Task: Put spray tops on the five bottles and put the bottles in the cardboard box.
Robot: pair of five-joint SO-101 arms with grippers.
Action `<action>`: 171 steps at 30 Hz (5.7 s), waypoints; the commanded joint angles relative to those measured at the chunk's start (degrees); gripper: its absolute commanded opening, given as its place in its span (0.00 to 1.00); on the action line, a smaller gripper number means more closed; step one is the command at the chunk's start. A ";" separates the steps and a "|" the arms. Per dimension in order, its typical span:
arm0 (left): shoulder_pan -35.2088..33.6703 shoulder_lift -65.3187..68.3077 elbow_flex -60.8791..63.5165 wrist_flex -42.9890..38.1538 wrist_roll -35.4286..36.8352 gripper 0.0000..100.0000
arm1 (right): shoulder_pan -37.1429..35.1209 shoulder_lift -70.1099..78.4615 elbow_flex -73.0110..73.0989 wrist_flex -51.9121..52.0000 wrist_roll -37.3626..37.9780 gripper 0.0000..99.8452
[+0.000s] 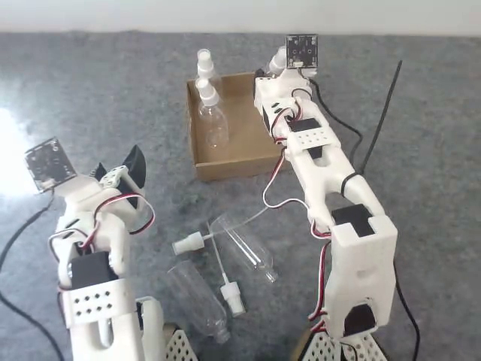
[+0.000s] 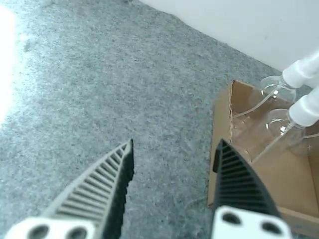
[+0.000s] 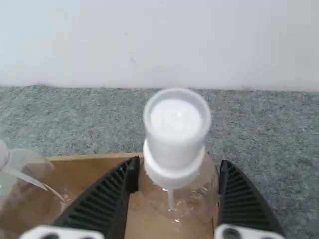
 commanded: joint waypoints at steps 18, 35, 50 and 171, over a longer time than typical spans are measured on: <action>-0.35 -0.70 -0.57 -1.85 0.44 0.25 | 1.19 -1.01 -4.04 -0.92 4.48 0.28; -0.35 -0.62 -0.57 -1.85 0.44 0.25 | 1.01 -1.10 -4.57 1.10 4.48 0.29; -0.35 -0.62 -0.57 -1.85 0.44 0.25 | 0.40 -3.65 -4.75 9.45 4.57 0.30; -5.89 -0.53 0.75 -5.89 0.97 0.25 | -36.79 -48.75 32.35 61.85 5.89 0.13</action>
